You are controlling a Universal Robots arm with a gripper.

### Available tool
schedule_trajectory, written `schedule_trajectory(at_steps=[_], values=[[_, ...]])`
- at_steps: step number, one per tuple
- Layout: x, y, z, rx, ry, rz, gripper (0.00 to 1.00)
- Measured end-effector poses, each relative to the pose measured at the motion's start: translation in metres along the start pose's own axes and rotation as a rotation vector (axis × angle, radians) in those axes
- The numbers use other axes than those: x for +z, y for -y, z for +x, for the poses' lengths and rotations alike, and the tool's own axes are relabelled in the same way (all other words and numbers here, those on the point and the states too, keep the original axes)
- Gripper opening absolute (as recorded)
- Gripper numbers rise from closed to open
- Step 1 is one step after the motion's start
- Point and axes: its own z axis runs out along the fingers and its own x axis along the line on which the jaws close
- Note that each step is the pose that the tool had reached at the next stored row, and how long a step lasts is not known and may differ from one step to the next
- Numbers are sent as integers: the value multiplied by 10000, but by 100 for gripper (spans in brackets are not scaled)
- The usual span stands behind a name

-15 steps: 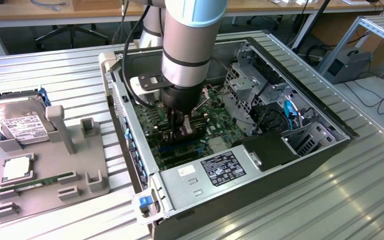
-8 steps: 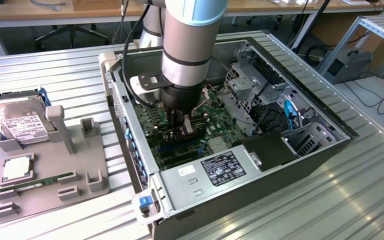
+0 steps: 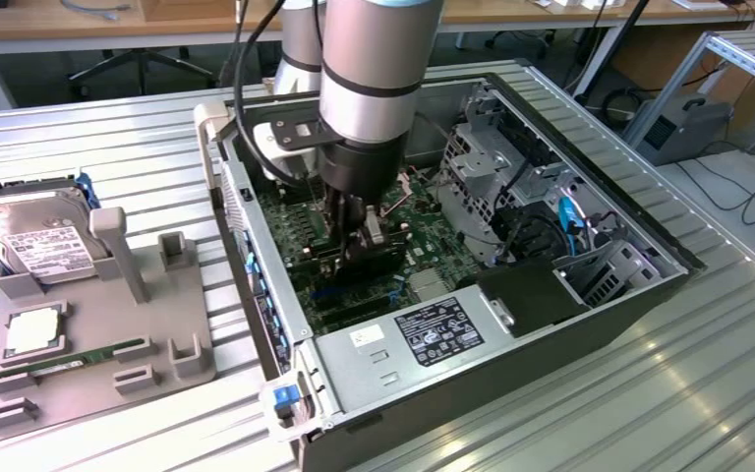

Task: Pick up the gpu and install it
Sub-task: 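Insert the gpu into the slot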

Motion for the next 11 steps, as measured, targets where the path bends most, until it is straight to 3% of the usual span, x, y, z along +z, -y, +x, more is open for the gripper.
schedule_trajectory(at_steps=[5,6,8,9,11], values=[[-45,32,-35,-41,-1,-32,41],[-45,63,-36,-65,-3,-61,40],[-44,132,-39,-118,-6,-134,27],[-43,172,-40,-144,-8,-178,27],[-40,246,-43,-192,-11,-264,15]])
